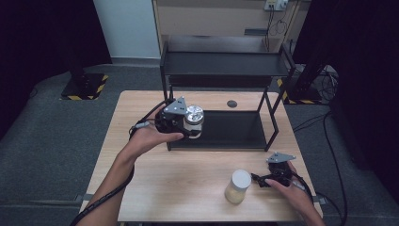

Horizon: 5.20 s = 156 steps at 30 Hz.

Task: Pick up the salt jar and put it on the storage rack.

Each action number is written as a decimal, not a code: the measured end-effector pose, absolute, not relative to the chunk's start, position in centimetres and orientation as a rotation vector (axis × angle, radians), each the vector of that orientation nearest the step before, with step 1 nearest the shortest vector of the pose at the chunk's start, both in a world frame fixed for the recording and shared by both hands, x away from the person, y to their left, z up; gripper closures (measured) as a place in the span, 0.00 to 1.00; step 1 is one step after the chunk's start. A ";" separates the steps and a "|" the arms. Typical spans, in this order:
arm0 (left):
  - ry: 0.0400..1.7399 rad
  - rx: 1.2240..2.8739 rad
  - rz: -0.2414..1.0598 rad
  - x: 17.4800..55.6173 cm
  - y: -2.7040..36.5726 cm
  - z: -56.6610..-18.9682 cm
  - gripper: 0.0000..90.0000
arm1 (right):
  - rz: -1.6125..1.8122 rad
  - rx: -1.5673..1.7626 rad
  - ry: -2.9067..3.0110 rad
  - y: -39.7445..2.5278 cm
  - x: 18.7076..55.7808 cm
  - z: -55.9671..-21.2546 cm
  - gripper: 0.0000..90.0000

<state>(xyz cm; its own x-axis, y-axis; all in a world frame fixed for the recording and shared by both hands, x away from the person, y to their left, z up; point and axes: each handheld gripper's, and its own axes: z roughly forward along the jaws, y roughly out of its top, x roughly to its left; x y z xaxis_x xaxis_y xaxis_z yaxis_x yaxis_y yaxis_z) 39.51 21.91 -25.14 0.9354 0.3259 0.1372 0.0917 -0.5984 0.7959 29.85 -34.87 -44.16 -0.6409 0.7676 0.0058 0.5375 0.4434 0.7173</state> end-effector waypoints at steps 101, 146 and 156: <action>0.741 2.101 0.541 47.0 14.3 -10.4 0.33 | 1.013 1.106 2.386 -35.0 29.9 -44.2 0.02; 0.825 2.092 0.538 48.2 14.0 -11.3 0.20 | 1.014 1.096 2.390 -35.1 29.9 -44.2 0.02; 0.829 2.091 0.605 45.7 14.5 -10.5 0.08 | 1.014 1.098 2.390 -35.1 29.9 -44.2 0.02</action>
<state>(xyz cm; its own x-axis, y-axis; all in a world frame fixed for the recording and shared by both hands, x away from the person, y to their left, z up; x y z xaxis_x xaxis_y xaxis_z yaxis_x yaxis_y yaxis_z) 45.74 14.52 -10.52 0.6723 0.7279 0.1350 0.3510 -0.4739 0.8076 29.86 -35.13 -44.18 -0.6528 0.7575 0.0041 0.5293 0.4522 0.7179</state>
